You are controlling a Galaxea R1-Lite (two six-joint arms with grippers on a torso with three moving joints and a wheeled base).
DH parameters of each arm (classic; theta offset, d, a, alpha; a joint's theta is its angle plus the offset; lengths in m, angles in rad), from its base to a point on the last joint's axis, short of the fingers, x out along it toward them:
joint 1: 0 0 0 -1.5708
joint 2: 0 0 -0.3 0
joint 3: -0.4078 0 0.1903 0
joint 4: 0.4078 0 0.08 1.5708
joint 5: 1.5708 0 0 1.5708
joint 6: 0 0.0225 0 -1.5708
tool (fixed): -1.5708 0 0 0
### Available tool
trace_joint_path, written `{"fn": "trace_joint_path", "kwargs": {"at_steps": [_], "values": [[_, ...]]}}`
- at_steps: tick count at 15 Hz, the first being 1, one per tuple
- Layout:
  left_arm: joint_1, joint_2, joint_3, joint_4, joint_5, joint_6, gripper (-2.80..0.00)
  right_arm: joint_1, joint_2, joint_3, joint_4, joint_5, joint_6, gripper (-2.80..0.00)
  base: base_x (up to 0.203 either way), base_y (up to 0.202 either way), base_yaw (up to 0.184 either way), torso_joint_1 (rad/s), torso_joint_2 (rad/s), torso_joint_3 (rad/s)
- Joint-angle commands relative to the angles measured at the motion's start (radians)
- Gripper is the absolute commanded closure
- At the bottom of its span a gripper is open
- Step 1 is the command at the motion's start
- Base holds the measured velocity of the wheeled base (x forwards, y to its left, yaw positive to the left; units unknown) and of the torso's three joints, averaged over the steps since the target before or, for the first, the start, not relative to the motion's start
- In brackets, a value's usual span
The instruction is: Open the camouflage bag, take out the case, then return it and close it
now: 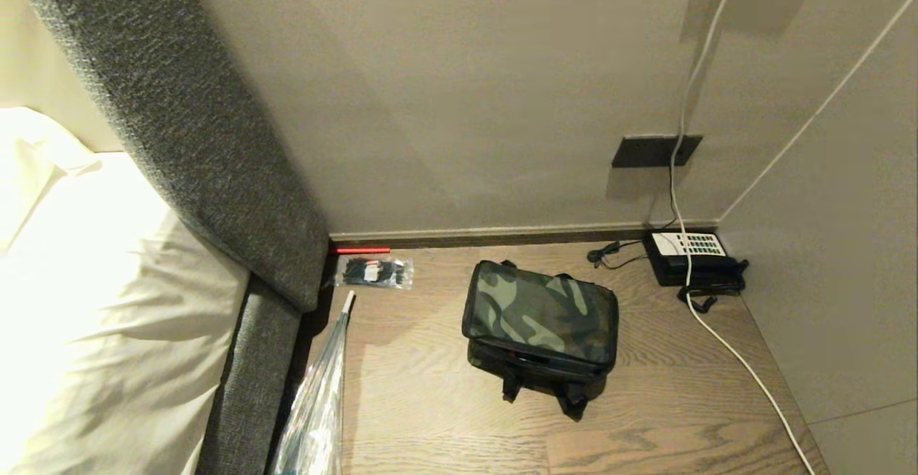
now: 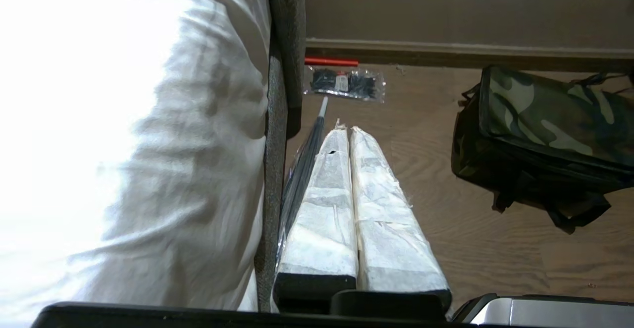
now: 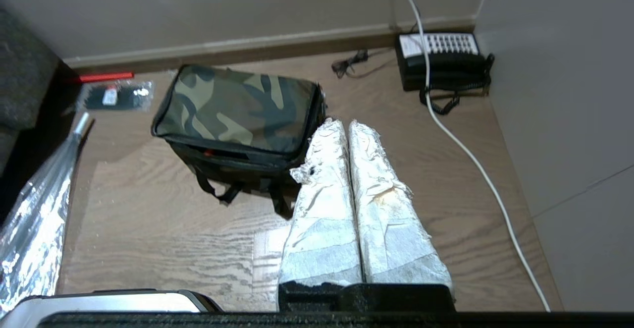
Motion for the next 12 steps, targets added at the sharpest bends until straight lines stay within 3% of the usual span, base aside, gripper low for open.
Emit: {"fn": "trace_joint_path", "kwargs": {"at_steps": [1,12], "values": [[0.000,-0.002,0.000,0.000,0.002,0.000,0.00,0.000,-0.030,0.014,0.000,0.000,0.000,0.00,0.000,0.000,0.000,0.005,0.00,0.198],[0.000,-0.002,0.000,0.000,0.001,0.000,0.00,0.000,-0.030,0.014,0.000,0.000,0.000,0.00,0.000,0.000,0.000,0.002,0.00,0.203]]}}
